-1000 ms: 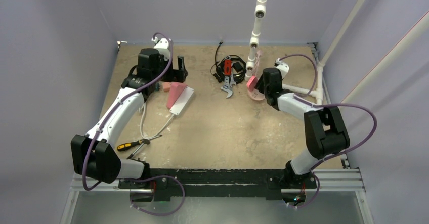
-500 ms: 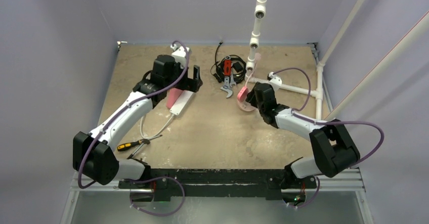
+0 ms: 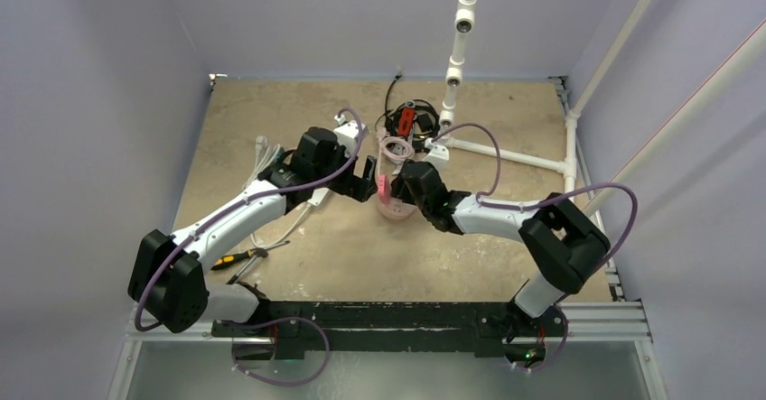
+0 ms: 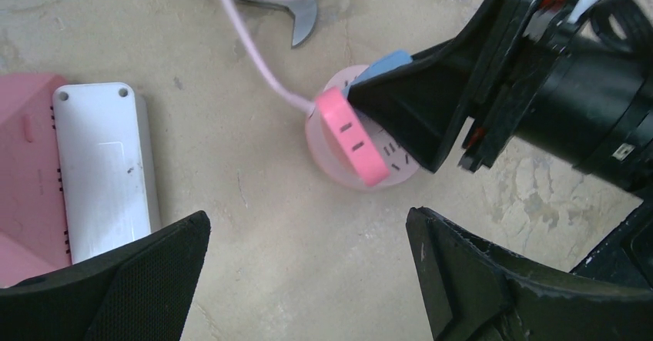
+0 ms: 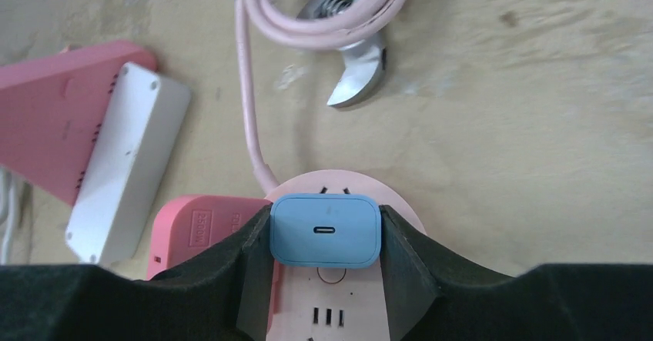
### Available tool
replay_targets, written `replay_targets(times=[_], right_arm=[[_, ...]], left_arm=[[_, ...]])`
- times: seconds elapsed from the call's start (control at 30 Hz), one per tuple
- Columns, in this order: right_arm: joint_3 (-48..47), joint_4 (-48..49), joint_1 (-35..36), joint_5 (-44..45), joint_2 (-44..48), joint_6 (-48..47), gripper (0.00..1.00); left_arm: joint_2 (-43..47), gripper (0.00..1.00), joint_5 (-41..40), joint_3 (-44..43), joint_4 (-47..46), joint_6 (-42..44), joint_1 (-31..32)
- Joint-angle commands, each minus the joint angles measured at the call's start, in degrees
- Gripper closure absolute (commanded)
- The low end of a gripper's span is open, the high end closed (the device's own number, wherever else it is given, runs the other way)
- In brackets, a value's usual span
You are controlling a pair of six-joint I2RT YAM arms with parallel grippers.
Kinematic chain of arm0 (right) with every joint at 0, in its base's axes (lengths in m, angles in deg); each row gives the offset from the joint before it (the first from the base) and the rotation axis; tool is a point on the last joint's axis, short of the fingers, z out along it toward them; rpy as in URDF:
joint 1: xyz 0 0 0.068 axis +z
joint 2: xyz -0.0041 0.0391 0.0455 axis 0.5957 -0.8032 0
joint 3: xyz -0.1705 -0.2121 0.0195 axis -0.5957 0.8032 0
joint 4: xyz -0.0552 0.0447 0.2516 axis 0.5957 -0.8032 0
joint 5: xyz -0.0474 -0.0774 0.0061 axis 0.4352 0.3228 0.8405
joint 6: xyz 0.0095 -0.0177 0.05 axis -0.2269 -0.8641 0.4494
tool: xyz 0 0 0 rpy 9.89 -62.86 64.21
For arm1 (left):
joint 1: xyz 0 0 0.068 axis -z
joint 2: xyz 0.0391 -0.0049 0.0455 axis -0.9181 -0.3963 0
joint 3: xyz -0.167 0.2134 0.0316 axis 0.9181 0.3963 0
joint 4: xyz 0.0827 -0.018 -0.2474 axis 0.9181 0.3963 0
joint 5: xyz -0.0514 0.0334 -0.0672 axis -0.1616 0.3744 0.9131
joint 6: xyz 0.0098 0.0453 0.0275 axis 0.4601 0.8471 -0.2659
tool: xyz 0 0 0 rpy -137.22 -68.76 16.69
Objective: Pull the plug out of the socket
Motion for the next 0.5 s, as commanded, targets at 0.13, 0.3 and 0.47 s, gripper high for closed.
replay_targets(times=[0.13,0.3,0.47], right_arm=[[-3.88,-4.37,4.53,-4.56,-5.64,3.05,0.58],[-4.43,-6.87,4.54,-3.53,-0.37,2.1,0.28],[-4.8,-8.49,4.58,-5.24,4.95,-0.6,0.11]], left_arm=[[3.78,0.01,-6.9,-0.58,-0.67,0.49,-0.18],[5.58,0.01,-9.83,0.29,-0.93,0.17,-0.72],[8.17,0.01,-11.53,1.79,-1.61,-0.72,-1.75]])
